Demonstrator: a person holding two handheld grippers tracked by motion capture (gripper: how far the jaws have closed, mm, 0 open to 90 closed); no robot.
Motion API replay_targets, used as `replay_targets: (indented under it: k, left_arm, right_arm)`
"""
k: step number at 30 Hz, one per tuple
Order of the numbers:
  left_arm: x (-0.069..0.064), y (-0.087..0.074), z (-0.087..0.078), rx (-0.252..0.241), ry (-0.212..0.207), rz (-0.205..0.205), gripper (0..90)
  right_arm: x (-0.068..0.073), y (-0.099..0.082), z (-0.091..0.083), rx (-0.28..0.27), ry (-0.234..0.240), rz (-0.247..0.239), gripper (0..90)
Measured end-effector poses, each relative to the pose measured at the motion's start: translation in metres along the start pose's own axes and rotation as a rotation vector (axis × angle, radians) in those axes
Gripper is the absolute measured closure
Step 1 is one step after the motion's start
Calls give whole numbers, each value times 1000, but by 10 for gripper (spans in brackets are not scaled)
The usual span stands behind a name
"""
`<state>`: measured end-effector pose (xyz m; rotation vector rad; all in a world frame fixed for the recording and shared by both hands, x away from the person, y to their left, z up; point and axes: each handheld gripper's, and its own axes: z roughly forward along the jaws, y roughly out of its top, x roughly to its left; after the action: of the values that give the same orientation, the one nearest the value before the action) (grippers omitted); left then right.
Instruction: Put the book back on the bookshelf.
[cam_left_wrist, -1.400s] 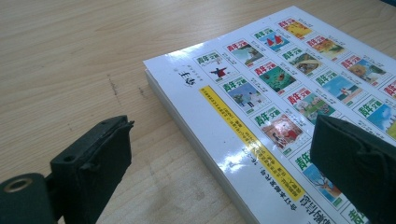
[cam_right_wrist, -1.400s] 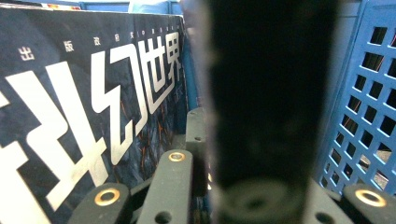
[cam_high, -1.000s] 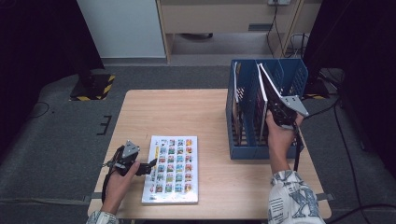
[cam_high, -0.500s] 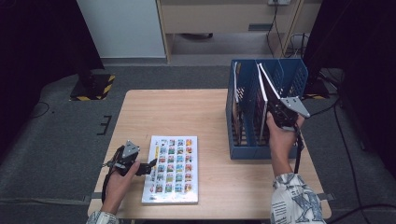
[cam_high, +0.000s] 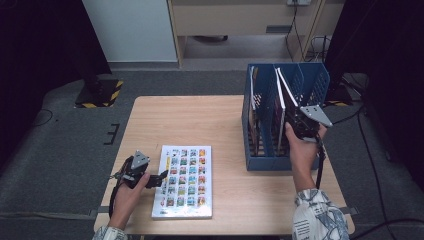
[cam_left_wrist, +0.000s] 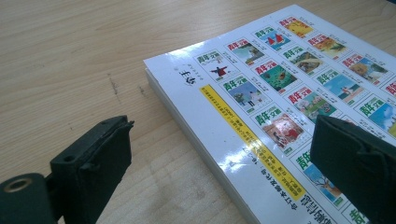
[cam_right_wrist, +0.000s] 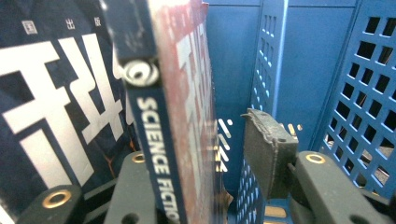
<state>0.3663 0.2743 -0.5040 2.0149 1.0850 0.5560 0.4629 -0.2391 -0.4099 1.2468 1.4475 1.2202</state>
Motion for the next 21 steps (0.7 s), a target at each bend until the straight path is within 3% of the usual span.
replay_targets:
  k: [11, 21]
  left_arm:
    - [0, 0, 0, 2, 4, 1, 48]
    - [0, 0, 0, 3, 5, 1, 48]
  right_arm:
    - [-1, -1, -9, 20, -2, -17, 401]
    - [-2, -2, -17, 42, -1, -35, 341]
